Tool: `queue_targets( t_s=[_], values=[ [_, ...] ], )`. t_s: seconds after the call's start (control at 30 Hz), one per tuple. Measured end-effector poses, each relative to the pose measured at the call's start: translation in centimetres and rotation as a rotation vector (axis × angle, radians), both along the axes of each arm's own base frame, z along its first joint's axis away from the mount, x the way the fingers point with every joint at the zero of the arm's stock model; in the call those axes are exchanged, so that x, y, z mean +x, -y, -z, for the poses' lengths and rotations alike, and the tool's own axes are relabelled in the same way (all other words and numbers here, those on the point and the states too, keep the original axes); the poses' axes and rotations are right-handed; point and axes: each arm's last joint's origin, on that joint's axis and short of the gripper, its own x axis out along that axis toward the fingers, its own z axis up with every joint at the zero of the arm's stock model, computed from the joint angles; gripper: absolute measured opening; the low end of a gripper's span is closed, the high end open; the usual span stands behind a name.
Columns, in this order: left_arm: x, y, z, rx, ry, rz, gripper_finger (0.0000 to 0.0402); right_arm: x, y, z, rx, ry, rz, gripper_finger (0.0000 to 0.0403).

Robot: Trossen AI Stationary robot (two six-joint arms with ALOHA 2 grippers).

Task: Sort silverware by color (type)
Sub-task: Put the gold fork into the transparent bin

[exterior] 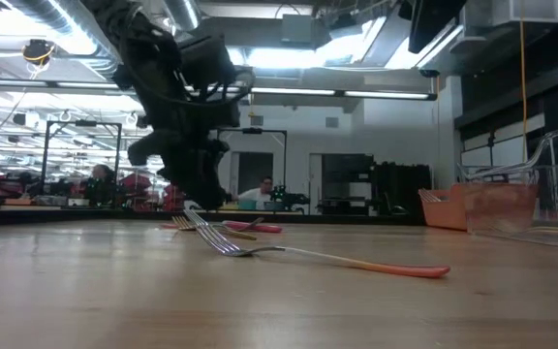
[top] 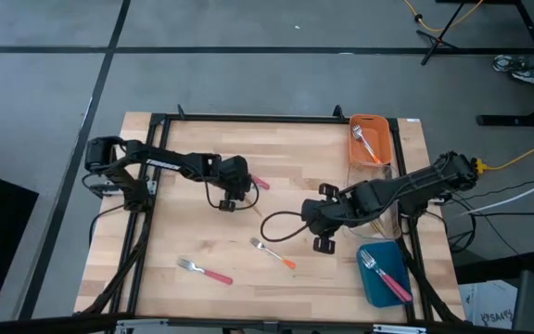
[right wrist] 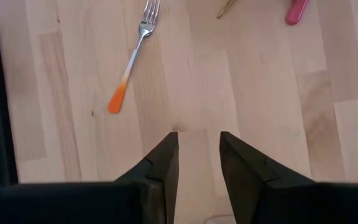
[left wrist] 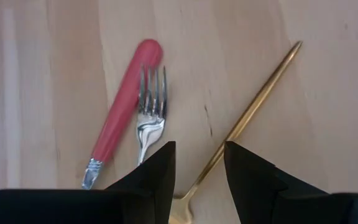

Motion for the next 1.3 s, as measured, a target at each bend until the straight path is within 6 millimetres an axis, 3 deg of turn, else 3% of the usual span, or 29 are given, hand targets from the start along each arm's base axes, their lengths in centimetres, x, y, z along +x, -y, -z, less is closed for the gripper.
queue_targets(
  t_s=[0.27, 0.77, 1.3],
  values=[
    [0.0, -0.9, 1.6, -0.011, -0.057, -0.009, 0.0114, 0.0, 0.0, 0.0, 0.000, -0.001, 0.000, 0.0105],
    [-0.3, -1.2, 1.8, -0.023, -0.094, -0.026, 0.0094, 0.0, 0.0, 0.0, -0.001, -0.001, -0.001, 0.0105],
    [0.0, 0.3, 1.7, -0.009, -0.094, 0.019, 0.0094, 0.0, 0.0, 0.0, -0.001, -0.002, -0.001, 0.0105]
  ],
)
